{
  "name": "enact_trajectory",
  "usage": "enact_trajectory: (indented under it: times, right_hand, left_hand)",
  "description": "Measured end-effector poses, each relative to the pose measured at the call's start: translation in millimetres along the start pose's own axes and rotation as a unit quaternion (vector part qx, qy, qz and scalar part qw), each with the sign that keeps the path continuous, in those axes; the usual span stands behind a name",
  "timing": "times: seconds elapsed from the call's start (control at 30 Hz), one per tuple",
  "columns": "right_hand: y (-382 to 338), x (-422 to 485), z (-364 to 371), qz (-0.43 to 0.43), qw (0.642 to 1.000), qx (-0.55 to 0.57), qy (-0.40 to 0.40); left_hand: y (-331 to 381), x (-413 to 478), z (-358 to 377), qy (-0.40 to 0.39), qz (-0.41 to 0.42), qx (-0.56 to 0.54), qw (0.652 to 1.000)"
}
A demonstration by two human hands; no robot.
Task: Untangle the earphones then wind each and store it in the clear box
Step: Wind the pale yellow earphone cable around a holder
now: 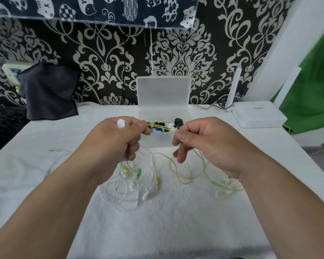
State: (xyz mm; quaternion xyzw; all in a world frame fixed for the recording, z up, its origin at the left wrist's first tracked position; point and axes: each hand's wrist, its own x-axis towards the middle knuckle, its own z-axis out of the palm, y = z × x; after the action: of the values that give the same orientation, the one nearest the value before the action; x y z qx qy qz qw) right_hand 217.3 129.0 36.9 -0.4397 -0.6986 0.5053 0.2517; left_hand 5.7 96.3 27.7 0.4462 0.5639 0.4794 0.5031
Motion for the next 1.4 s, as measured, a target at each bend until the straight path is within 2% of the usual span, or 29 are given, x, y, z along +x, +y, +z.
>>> enact_trajectory:
  times: [0.07,0.2,0.33,0.4,0.5,0.57,0.63,0.7,0.77,0.97,1.1,1.2,1.3,1.4]
  right_hand:
    - [-1,0,1,-0.016,0.998,0.039,0.034]
    - [-9,2,6,-0.02,0.977,0.189,0.094]
    - [-11,2,2,-0.022,0.969,0.212,0.124]
    - [-10,2,1,-0.018,0.972,0.197,0.13]
    - [-4,4,2,0.003,0.987,0.096,0.129]
    - [0,3,5,0.027,0.995,0.002,0.1]
    - [2,2,9,0.049,0.996,-0.057,0.049]
    - [1,0,12,0.055,0.995,-0.078,0.004]
    - [0,0,14,0.046,0.996,-0.073,-0.009]
    - [-4,-1,17,0.002,0.997,-0.07,-0.027]
    - [-5,-3,10,0.013,0.997,-0.07,-0.033]
    - [-8,-7,9,0.027,0.994,-0.087,-0.067]
    - [-9,-9,14,0.026,0.99,-0.108,-0.091]
    - [-8,-7,15,0.013,0.993,-0.109,-0.048]
  left_hand:
    - [-2,1,-1,0.008,-0.006,0.004,1.0]
    - [-10,0,4,0.027,0.002,-0.016,1.0]
    - [-13,-1,1,0.125,0.049,0.133,0.982]
    - [-9,-3,1,0.13,0.061,0.138,0.98]
    - [-9,-1,5,0.099,0.053,0.043,0.993]
    - [-12,3,8,0.103,0.043,0.004,0.994]
    - [-14,5,12,0.102,0.022,-0.081,0.991]
    - [-15,6,14,0.09,-0.001,-0.172,0.981]
    - [-16,6,17,0.073,-0.009,-0.205,0.976]
    - [-21,0,30,0.059,-0.004,-0.126,0.99]
    - [-19,0,31,0.084,-0.008,-0.189,0.978]
    - [-20,0,32,0.109,0.024,-0.186,0.976]
    - [-22,-1,33,0.098,0.059,-0.107,0.988]
    - [-22,-3,34,0.084,0.087,0.002,0.993]
